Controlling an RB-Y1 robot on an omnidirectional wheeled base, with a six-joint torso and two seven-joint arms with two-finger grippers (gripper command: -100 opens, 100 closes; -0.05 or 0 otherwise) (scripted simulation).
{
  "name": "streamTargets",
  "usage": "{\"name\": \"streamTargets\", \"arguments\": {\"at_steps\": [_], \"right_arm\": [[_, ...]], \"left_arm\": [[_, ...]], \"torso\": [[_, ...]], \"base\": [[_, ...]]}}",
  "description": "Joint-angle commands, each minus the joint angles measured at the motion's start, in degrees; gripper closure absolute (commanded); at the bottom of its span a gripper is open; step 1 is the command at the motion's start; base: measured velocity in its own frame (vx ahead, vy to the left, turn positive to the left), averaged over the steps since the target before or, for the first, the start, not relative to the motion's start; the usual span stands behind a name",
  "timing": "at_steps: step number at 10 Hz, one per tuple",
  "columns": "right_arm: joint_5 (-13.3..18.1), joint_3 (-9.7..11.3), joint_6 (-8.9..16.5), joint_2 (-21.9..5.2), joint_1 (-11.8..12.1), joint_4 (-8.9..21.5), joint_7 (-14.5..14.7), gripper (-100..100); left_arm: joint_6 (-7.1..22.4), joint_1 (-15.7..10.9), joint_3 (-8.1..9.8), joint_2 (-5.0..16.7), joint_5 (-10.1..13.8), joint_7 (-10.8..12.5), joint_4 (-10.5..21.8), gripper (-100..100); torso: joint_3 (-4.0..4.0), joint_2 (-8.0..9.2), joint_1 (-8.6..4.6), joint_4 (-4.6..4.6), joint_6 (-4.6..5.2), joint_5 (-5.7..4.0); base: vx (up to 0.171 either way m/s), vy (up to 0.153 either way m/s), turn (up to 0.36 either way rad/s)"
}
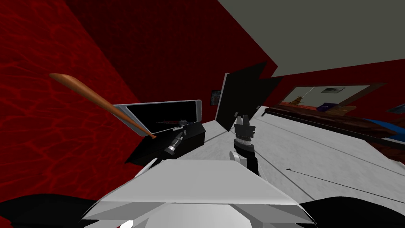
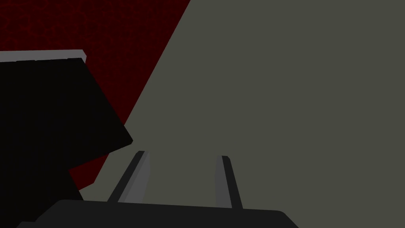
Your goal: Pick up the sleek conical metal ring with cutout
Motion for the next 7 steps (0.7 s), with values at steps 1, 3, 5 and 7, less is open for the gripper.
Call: {"name": "streamTargets", "arguments": {"at_steps": [1,3,5,7], "right_arm": [[0.0,0.0,0.0,0.0,0.0,0.0,0.0,0],[0.0,0.0,0.0,0.0,0.0,0.0,0.0,0],[0.0,0.0,0.0,0.0,0.0,0.0,0.0,0],[0.0,0.0,0.0,0.0,0.01,0.0,0.0,0]], "left_arm": [[0.52,0.02,-1.21,1.98,0.93,-0.72,2.86,-100],[1.08,-0.36,-2.28,3.6,1.74,-1.28,5.72,-100],[1.66,-0.74,-3.35,5.17,2.53,-1.85,7.88,-100],[2.27,-1.11,-4.4,6.67,3.3,-2.42,10.51,-100]], "torso": [[0.0,0.0,0.0,0.0,0.0,0.0],[-0.04,-0.07,0.09,-0.01,0.0,0.02],[-0.07,-0.13,0.05,-0.03,0.0,0.0],[-0.08,-0.14,0.12,-0.03,-0.01,0.02]], "base": [[0.025,-0.101,-0.111],[0.034,-0.099,-0.082],[0.042,-0.088,-0.079],[0.057,-0.084,-0.086]]}}
